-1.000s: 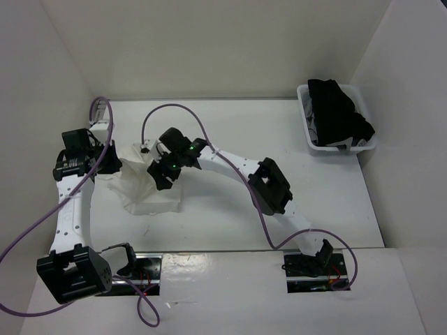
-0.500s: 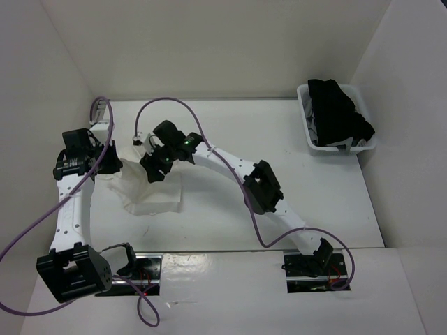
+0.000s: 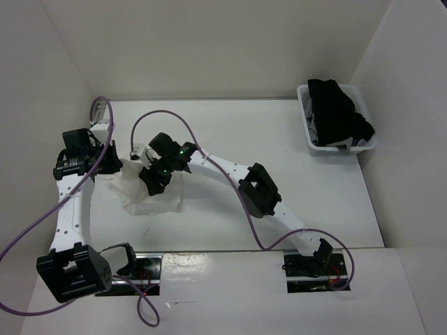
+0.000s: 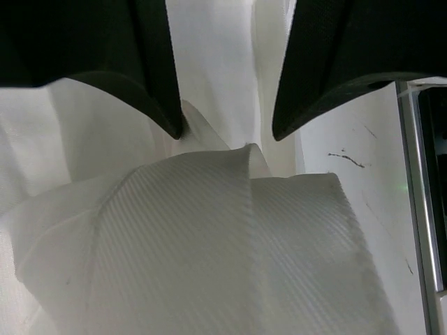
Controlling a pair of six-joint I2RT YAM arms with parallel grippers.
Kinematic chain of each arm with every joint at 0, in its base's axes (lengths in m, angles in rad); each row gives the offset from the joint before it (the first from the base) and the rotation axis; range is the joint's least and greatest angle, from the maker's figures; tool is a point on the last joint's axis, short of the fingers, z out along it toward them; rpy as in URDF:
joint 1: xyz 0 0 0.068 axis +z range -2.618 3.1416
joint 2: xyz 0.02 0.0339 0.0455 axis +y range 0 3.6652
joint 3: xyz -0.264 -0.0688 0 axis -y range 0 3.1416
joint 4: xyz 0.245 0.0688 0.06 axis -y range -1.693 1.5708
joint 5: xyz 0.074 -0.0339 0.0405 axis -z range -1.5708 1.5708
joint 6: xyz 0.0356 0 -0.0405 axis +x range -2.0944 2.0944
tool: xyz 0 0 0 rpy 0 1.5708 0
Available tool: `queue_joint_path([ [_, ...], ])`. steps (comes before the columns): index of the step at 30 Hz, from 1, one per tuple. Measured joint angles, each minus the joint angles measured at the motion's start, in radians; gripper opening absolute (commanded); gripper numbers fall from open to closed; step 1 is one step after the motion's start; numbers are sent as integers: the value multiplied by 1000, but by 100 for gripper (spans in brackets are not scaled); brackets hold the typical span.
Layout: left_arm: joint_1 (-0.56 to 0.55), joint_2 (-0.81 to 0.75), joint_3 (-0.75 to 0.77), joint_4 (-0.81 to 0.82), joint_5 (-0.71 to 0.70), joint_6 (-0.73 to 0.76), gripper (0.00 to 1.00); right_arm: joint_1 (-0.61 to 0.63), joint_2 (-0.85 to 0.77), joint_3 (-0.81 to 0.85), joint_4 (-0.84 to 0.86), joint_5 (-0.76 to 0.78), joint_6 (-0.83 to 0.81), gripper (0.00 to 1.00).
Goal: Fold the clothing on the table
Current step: Flatten the skirt out
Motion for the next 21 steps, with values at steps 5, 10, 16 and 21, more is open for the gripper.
queue_joint_path([
  [5, 0, 0, 0, -1, 0, 0, 0, 0, 0, -6, 1, 4, -6, 35],
  [10, 0, 0, 0, -5, 0, 1, 0, 0, 0, -12, 2, 15, -14, 8],
  [16, 0, 0, 0, -8, 1, 0, 0, 0, 0, -34, 1, 39, -15, 0],
  [21, 0, -1, 0, -12, 7, 0, 0, 0, -3, -45, 7, 76, -16, 0],
])
